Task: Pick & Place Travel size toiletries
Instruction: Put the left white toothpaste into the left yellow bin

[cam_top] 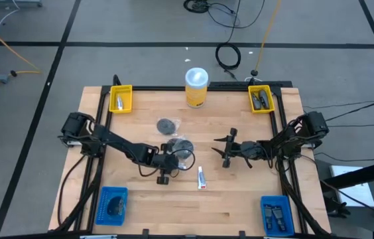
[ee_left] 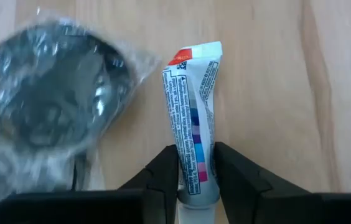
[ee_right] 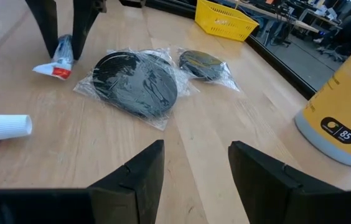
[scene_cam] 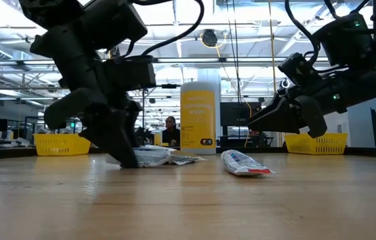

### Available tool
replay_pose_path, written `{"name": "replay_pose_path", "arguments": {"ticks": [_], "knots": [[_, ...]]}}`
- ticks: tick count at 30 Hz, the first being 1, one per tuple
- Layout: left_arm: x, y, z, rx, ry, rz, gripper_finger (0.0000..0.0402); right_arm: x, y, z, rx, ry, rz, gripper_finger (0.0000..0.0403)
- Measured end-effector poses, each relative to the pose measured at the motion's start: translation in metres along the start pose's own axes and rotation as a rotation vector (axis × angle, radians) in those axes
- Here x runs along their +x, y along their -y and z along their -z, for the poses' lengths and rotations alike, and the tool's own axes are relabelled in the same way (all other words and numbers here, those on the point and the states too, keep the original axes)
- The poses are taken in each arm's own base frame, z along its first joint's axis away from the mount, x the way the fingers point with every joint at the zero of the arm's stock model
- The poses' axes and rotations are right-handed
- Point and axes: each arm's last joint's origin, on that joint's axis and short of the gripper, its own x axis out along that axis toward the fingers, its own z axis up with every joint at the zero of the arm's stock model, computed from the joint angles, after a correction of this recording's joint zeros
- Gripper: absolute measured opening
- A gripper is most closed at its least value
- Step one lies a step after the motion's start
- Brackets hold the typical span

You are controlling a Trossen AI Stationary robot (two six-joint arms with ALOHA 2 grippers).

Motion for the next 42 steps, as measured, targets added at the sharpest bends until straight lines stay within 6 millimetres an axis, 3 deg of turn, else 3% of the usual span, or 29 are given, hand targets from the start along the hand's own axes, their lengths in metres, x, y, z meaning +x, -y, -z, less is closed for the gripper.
{"name": "replay_pose_path", "arguments": {"ticks": [4, 8, 14, 18, 24, 29, 36, 42], "knots": [[-0.020, -0.003, -0.003, -0.057, 0.007, -0.012, 0.0092, 0.000, 0.000, 0.000, 0.000, 0.000, 0.000, 0.0171], [-0.050, -0.019, 0.005, -0.181, -0.060, -0.185, 0.0092, 0.000, 0.000, 0.000, -0.001, -0.002, 0.000, 0.0171], [-0.100, -0.074, 0.039, -0.582, -0.234, -0.605, 0.0092, 0.000, 0.000, 0.000, 0.002, 0.000, 0.000, 0.0171], [-0.120, -0.121, 0.061, -0.847, -0.311, -0.791, 0.0092, 0.000, 0.000, 0.000, 0.016, 0.001, 0.000, 0.0171], [-0.132, -0.193, 0.097, -1.077, -0.440, -0.879, 0.0092, 0.000, 0.000, 0.000, 0.015, 0.000, 0.000, 0.0171], [-0.144, -0.233, 0.124, -1.218, -0.421, -0.928, 0.0092, 0.000, 0.000, 0.000, 0.016, 0.000, 0.000, 0.0171], [-0.148, -0.263, 0.138, -1.302, -0.279, -0.846, 0.0092, 0.000, 0.000, 0.000, 0.021, -0.004, 0.000, 0.0171], [-0.136, -0.268, 0.142, -1.305, -0.317, -0.835, 0.0092, 0.000, 0.000, 0.001, 0.023, -0.005, -0.001, 0.0171]]}}
